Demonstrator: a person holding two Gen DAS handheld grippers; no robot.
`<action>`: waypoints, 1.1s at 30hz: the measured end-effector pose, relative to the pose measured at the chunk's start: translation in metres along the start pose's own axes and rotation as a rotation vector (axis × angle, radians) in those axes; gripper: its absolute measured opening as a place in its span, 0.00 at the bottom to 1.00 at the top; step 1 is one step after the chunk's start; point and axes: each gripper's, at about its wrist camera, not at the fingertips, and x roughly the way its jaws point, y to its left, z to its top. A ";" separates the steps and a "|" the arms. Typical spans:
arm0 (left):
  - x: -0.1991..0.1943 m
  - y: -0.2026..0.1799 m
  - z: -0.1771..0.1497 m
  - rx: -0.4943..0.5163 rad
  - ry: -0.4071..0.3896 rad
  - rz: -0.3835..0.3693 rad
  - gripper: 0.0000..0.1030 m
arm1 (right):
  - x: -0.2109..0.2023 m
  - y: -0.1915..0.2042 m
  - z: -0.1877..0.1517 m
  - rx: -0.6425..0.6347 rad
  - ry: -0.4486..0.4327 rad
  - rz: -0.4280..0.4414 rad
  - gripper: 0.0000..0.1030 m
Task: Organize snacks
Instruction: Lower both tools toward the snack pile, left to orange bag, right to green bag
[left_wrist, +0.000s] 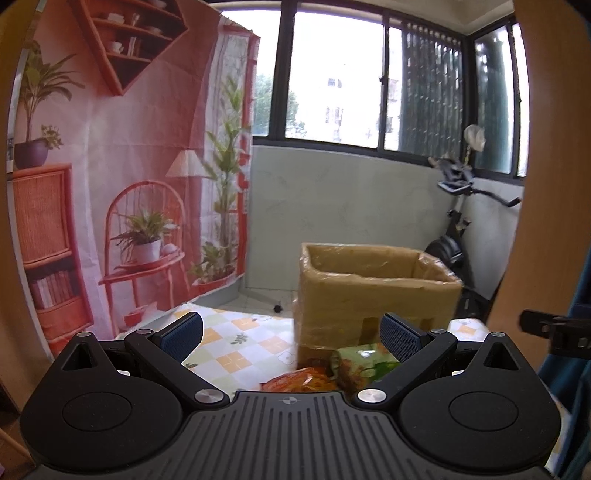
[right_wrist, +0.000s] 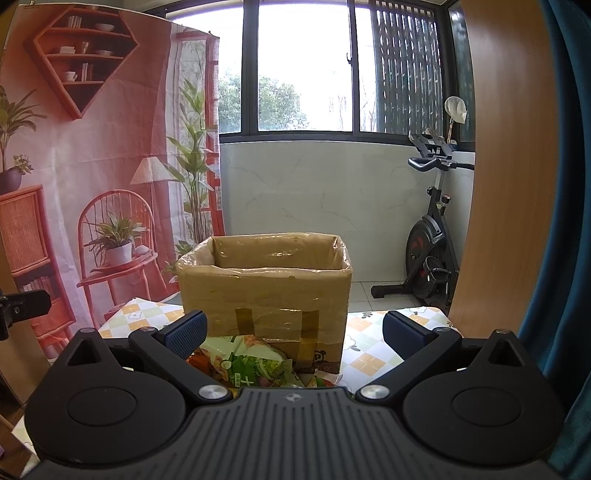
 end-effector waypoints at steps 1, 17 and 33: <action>0.007 0.002 -0.003 0.004 0.008 0.012 1.00 | 0.004 -0.001 -0.002 -0.002 0.002 -0.003 1.00; 0.106 0.035 -0.084 -0.091 0.203 -0.065 0.99 | 0.102 -0.019 -0.068 0.014 0.160 -0.001 0.96; 0.149 0.024 -0.137 -0.084 0.374 -0.197 0.99 | 0.143 -0.042 -0.104 0.101 0.267 0.008 0.95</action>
